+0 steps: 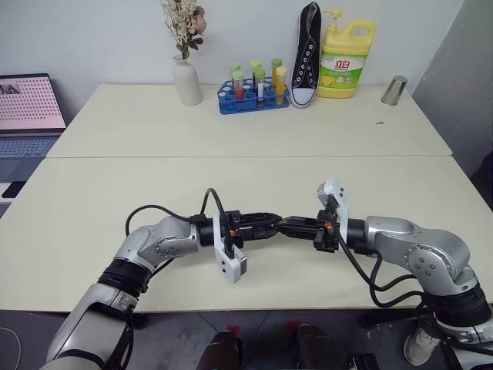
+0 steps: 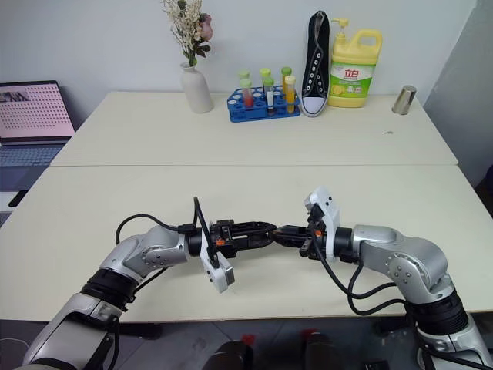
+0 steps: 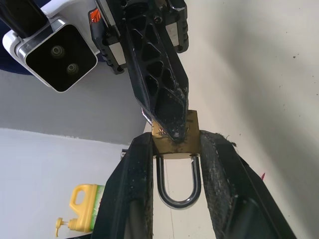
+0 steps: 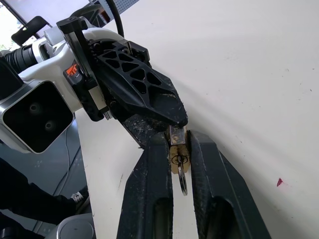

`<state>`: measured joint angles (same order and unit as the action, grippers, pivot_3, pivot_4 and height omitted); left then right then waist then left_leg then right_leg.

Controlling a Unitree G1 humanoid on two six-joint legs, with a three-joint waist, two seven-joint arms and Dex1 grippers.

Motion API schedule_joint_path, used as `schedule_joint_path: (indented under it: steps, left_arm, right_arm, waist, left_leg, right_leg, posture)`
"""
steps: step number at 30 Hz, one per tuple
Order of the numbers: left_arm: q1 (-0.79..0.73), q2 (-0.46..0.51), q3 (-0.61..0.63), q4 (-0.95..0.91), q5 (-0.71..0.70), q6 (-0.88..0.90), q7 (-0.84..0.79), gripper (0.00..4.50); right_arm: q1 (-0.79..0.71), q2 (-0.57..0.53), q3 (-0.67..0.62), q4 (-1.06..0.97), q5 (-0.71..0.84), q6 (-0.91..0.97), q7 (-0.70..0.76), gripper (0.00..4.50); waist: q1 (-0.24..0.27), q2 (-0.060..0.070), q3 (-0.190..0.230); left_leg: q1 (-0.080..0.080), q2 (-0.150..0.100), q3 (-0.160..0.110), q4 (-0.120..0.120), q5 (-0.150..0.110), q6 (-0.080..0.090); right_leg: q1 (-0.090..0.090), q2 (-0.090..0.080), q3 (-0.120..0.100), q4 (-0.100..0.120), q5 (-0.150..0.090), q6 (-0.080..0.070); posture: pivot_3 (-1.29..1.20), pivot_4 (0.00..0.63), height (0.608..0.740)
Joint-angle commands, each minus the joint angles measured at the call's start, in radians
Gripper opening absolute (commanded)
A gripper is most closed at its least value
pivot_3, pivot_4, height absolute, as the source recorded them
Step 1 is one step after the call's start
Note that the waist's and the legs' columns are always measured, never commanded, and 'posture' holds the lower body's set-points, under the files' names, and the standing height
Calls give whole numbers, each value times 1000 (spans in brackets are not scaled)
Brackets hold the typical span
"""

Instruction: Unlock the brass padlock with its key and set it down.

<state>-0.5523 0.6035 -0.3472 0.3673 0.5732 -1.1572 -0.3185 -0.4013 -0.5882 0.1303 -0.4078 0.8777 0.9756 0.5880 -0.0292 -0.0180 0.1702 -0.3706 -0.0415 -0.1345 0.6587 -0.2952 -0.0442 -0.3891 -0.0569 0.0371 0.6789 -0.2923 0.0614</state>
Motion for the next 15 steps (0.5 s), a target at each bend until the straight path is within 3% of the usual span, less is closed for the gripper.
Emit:
schedule_joint_path:
  steps: [1, 10, 15]
  left_arm:
    - [-5, -1, 6, -24, -29, 5, 8, 959]
    - [8, 16, -29, -12, -136, 11, -57, 959]
    - [52, 68, -53, -72, -265, 6, -125, 2658]
  right_arm:
    - [-9, 5, -11, -34, 8, 1, 32, 132]
    - [-13, 5, -14, -36, 8, 3, 40, 132]
    - [-18, -5, -23, -24, -2, 2, 52, 132]
  waist:
    - [0, 0, 0]
    - [0, 0, 0]
    - [-2, 0, 0]
  left_leg:
    - [0, 0, 0, 0, 0, 0]
    - [0, 0, 0, 0, 0, 0]
    - [0, 1, 0, 0, 0, 0]
  right_leg:
    - [0, 0, 0, 0, 0, 0]
    - [0, 0, 0, 0, 0, 0]
    - [0, 0, 0, 0, 0, 0]
  posture:
    - [0, 150, 740]
    - [0, 150, 740]
    - [0, 150, 740]
